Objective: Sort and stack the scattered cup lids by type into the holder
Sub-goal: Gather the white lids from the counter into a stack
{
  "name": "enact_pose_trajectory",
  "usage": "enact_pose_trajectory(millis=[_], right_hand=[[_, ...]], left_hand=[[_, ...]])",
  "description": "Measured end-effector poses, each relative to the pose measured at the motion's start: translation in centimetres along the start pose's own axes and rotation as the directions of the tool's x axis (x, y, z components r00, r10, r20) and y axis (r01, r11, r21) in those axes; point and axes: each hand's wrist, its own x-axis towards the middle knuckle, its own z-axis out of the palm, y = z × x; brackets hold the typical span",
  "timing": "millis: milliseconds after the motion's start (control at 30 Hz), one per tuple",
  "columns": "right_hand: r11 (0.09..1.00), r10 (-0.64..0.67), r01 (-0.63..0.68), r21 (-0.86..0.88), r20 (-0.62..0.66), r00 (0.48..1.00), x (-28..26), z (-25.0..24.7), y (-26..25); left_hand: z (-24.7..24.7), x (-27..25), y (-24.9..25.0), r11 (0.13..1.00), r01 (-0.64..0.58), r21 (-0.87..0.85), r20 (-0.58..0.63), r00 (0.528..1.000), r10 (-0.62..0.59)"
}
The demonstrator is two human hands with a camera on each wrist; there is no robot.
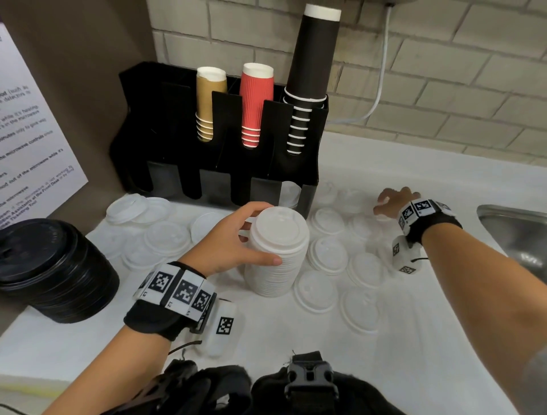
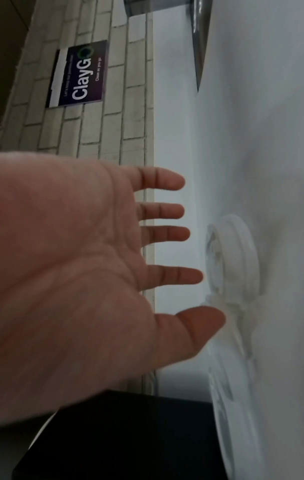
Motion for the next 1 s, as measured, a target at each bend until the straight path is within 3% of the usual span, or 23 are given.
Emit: enact_pose_trajectory(millis=[100,233,367,833,1000], right_hand=[[1.000,0.013,-0.012,-0.011,0.047,0.999,0.9,0.3,0.0],[1.000,0.021,-0.021,0.013,0.006,1.000,1.2,0.1,0.4],[0.988,-0.011,0.006,0.156,0.033,0.999,0.8,0.7,0.5],[0.965,-0.017,0.003,0.262,0.052,0.999,1.8,2.1,-0.2],[0.957,0.027,-0.014,0.290,-0.042,0.999,1.5,0.7,-0.2]], left_hand=[[0.0,0.0,0.0,1.000,0.003,0.001,0.001,1.000,-0.003],[0.0,0.1,0.0,1.000,0.004,0.012,-0.002,1.000,-0.004],[0.1,0.1,0.0,1.000,0.006,0.012,-0.003,1.000,-0.005],[0.1,0.0,0.1,1.000,0.015,0.007,-0.019,1.000,-0.015],[0.2,0.0,0.0,1.000,0.014,0.005,-0.024,1.000,-0.014]])
